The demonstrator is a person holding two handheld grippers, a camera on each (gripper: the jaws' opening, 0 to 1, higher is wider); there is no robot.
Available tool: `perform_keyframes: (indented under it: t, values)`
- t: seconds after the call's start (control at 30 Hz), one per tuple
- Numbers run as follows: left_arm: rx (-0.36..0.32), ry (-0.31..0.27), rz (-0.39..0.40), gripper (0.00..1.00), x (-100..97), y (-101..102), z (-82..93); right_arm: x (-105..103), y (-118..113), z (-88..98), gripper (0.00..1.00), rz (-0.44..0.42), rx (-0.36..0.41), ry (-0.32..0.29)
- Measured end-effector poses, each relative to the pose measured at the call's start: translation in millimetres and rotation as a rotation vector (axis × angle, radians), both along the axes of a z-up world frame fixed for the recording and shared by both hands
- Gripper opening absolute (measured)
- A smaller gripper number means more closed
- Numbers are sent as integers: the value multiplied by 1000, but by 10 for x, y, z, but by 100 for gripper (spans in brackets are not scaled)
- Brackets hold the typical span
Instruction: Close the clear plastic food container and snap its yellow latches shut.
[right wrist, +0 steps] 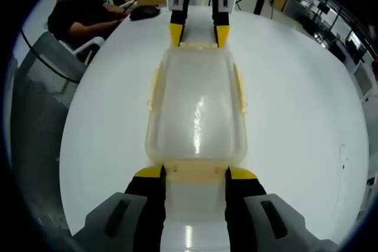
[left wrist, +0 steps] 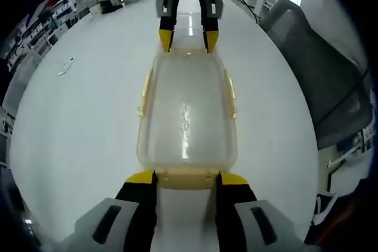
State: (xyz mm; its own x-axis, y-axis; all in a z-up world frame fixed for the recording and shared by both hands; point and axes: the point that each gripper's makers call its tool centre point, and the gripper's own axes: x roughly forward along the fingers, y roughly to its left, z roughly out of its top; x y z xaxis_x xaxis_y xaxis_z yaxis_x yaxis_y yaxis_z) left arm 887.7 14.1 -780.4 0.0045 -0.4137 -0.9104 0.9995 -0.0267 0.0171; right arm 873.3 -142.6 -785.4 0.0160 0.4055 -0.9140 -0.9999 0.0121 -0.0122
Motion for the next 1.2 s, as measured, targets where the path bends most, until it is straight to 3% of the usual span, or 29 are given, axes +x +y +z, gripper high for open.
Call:
perform_keyframes:
  t: [0.2, 0.57, 0.77, 1.2]
  values:
    - [34, 12, -4, 32, -30, 30, 56, -24, 13, 124, 35, 11, -1, -7]
    - [41, -17, 7, 32, -84, -57, 528, -21, -75, 461, 36, 23, 17, -25]
    - [48, -43, -5, 32, -117, -211, 772, -43, -212, 651, 36, 20, 23, -29]
    - [43, -54, -25, 32, -127, -695, 997, -99, -703, 888, 36, 13, 15, -25]
